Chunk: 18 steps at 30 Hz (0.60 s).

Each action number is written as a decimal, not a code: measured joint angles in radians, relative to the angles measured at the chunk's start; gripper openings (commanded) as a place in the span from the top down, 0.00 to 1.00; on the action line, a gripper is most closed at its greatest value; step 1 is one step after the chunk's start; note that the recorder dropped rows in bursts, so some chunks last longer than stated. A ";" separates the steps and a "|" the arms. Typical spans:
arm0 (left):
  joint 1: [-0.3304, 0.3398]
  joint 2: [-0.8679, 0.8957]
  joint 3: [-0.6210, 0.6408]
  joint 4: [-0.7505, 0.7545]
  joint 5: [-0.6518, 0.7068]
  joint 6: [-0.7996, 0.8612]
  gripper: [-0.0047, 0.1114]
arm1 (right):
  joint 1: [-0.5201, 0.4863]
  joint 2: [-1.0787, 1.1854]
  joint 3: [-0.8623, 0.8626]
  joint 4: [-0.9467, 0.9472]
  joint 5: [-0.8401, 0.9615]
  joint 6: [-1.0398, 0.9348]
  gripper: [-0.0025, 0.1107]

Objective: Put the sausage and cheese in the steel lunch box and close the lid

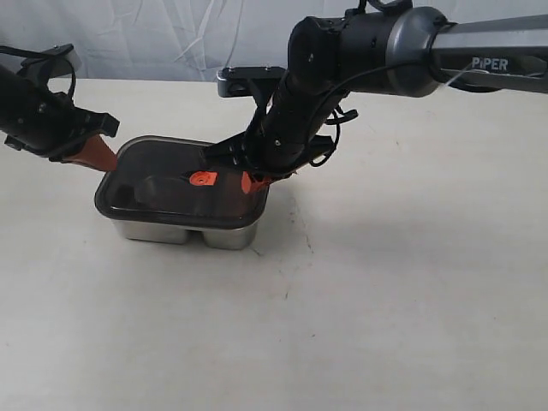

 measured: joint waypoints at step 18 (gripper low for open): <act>0.000 0.017 0.004 0.000 0.000 -0.001 0.96 | 0.005 0.013 0.038 0.013 -0.022 0.006 0.99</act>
